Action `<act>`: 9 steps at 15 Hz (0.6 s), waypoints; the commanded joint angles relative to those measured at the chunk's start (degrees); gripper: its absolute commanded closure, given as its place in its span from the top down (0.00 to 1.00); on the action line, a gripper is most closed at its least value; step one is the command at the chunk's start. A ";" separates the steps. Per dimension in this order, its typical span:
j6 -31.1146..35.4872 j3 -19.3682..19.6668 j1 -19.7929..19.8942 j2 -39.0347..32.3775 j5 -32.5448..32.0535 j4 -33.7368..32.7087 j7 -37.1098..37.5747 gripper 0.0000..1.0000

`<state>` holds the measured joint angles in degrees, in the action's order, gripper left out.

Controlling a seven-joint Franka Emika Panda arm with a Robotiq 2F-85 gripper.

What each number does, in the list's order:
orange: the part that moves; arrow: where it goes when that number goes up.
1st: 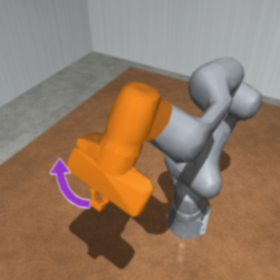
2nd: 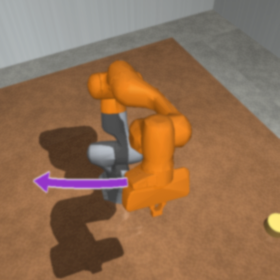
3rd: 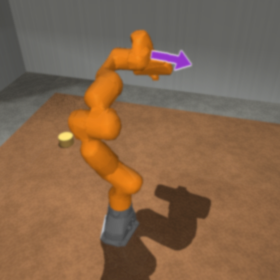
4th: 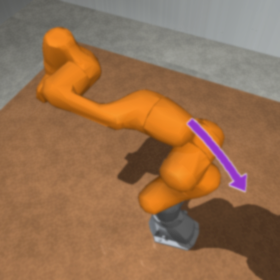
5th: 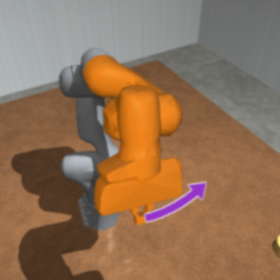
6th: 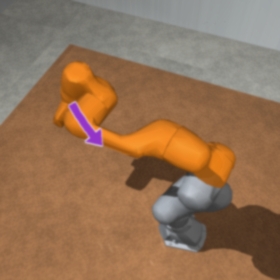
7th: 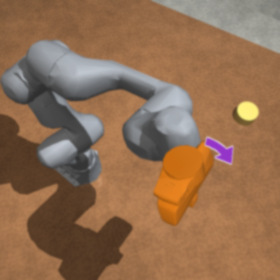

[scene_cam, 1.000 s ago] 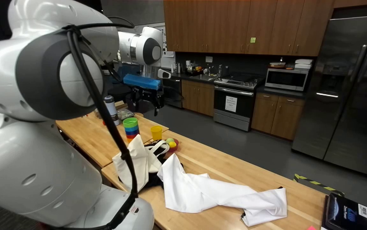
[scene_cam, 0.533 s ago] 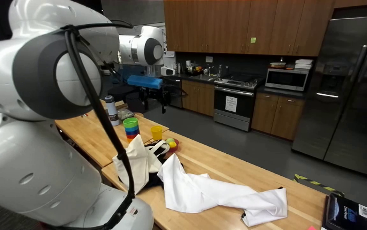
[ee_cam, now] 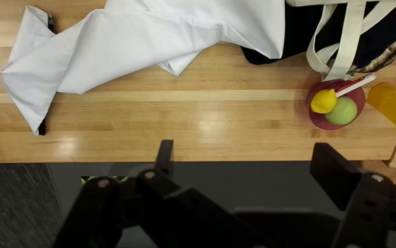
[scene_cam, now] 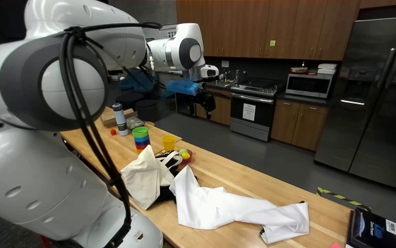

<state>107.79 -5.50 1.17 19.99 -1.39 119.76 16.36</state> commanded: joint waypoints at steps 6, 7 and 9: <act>2.24 0.71 0.91 -6.41 -2.58 -3.75 0.69 1.00; 4.08 0.65 1.87 -8.97 -5.01 -4.49 3.05 1.00; 7.32 1.04 3.36 -14.22 -10.24 -6.62 8.07 1.00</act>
<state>111.83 -4.65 2.58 14.19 -5.77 117.90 18.34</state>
